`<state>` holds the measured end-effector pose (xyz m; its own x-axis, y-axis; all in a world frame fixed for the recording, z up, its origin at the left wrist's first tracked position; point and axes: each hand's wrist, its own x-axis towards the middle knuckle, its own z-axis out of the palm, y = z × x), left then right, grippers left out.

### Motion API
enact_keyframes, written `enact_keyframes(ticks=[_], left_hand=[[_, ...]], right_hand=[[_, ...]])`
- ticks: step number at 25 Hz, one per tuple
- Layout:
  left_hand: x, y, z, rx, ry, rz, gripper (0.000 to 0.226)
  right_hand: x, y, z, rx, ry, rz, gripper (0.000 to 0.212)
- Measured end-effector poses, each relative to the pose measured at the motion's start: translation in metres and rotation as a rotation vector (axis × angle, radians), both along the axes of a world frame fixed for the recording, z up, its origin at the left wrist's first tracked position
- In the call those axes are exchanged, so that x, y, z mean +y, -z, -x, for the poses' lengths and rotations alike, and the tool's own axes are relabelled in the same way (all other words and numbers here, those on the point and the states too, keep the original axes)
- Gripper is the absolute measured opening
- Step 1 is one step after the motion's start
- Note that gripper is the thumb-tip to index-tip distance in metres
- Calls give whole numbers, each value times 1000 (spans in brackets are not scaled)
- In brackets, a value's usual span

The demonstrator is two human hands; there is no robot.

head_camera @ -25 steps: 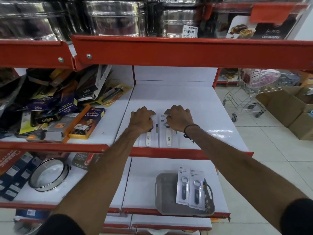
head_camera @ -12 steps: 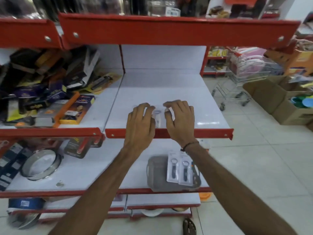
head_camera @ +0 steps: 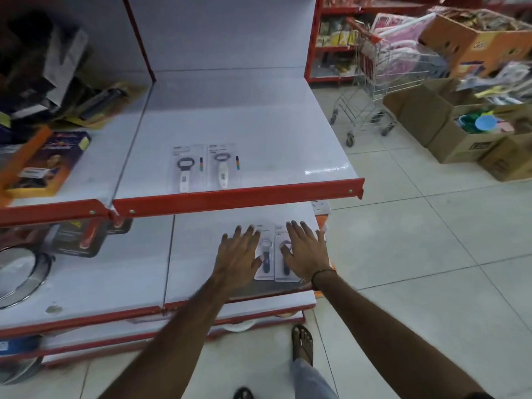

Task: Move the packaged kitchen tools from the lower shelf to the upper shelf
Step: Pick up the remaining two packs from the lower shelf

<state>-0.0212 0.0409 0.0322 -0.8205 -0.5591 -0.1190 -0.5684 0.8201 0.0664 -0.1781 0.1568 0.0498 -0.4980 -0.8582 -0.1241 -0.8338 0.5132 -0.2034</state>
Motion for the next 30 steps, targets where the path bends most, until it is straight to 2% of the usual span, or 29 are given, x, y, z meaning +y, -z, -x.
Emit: enact_keyframes(ticks=[2, 5, 9, 13, 16, 18, 21, 23, 27, 30], left_hand=[[-10, 12, 17, -75, 13, 19, 74], [-21, 22, 40, -85, 44, 70, 78], [-32, 38, 62, -101, 125, 129, 78], [-40, 36, 76, -40, 88, 44, 73], [-42, 18, 71, 50, 75, 43, 43], [-38, 4, 63, 91, 80, 26, 30], [-23, -11, 48, 114, 33, -57, 32], [-7, -27, 31, 114, 9, -61, 38], [22, -79, 6, 205, 72, 25, 39], [34, -138, -14, 381, 74, 179, 39]], right_hand=[[-7, 19, 20, 19, -32, -112, 70], [-23, 37, 41, 23, -64, -192, 70], [-42, 38, 51, -56, -80, -195, 66], [-44, 26, 56, -49, -91, -86, 54], [-40, 10, 55, -35, -109, 24, 42], [-32, 0, 47, -69, -124, 80, 36], [-19, -15, 32, -131, -146, 150, 29], [-5, -28, 16, -101, -178, 191, 28], [15, -66, 0, 83, -241, 334, 27], [22, -114, -9, 139, -253, 501, 24]])
